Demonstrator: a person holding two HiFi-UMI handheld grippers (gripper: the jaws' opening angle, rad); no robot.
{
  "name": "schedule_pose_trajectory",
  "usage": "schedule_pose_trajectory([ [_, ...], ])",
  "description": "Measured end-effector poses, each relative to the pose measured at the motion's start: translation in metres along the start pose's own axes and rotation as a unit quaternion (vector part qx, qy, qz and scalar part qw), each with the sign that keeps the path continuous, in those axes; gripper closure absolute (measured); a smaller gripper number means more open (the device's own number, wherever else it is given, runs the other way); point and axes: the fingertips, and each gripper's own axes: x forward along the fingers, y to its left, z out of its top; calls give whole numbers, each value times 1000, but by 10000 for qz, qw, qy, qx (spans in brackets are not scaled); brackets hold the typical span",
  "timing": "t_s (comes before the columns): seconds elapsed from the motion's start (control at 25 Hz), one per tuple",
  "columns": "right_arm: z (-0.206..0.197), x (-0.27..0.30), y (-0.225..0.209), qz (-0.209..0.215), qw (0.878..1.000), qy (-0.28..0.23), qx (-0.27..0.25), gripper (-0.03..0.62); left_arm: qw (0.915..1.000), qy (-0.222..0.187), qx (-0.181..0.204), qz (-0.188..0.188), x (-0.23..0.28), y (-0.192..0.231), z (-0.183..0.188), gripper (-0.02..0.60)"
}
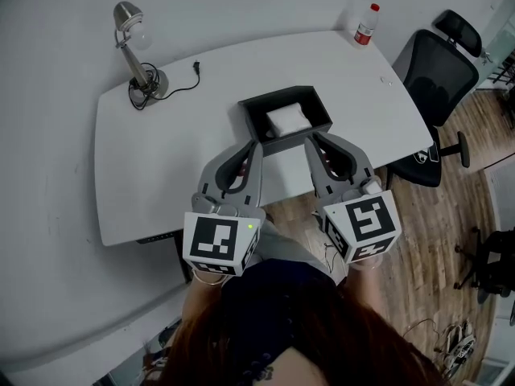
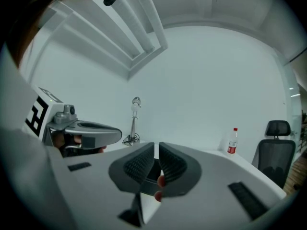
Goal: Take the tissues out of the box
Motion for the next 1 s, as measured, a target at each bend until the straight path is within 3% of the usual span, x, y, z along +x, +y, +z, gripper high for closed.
schedule_pose_trajectory([
  [1.0, -40, 89, -29, 302, 9928, 1155, -103, 388, 9995, 259, -131, -143, 75, 54, -13, 560],
])
